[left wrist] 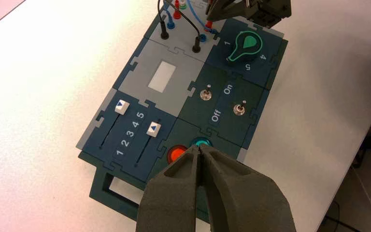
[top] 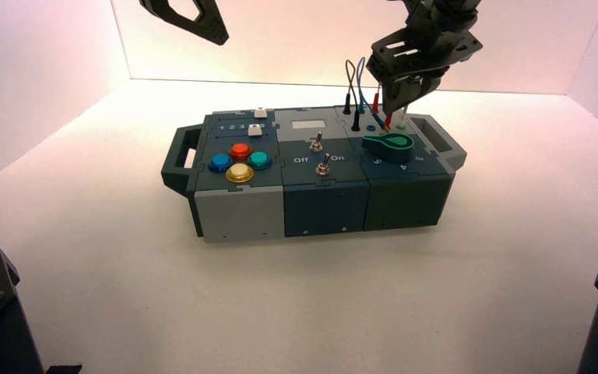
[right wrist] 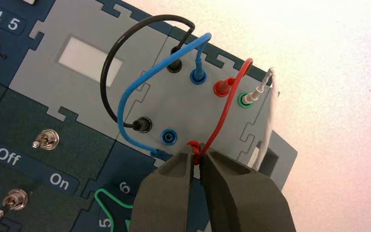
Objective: Insert the red wire.
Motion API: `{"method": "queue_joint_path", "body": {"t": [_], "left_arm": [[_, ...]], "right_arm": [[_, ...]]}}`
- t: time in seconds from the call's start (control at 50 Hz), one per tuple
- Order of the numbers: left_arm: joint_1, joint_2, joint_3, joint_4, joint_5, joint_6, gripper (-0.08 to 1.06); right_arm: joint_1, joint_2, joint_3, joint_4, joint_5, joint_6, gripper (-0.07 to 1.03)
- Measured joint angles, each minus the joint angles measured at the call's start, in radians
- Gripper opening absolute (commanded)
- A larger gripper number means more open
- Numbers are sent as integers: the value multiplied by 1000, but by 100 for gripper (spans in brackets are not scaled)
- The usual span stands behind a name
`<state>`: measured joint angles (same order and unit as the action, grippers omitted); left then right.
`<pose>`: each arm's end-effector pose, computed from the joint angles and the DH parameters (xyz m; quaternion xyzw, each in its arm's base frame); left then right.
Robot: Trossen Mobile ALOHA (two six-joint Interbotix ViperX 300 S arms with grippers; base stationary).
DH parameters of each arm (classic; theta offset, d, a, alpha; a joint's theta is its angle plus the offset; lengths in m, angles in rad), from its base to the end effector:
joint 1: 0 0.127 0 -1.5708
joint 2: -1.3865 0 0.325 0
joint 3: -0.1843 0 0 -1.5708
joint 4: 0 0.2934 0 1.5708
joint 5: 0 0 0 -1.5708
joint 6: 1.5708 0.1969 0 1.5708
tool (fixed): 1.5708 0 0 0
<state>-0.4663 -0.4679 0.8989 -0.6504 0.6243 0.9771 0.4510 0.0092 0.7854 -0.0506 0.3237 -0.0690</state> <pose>0.2210 -0.1893 0.1665 0.1946 0.3719 -0.4459 0.7906 0.3202 0.1515 0.0595 -0.1709 0.5043 0.2128 0.8193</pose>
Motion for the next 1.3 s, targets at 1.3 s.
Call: {"method": "queue_joint_path", "body": {"t": [1.3], "left_arm": [[0,-2,6,2,-43,0,-3]], "right_arm": [[9,-126,-63,8,261,0,20]]}}
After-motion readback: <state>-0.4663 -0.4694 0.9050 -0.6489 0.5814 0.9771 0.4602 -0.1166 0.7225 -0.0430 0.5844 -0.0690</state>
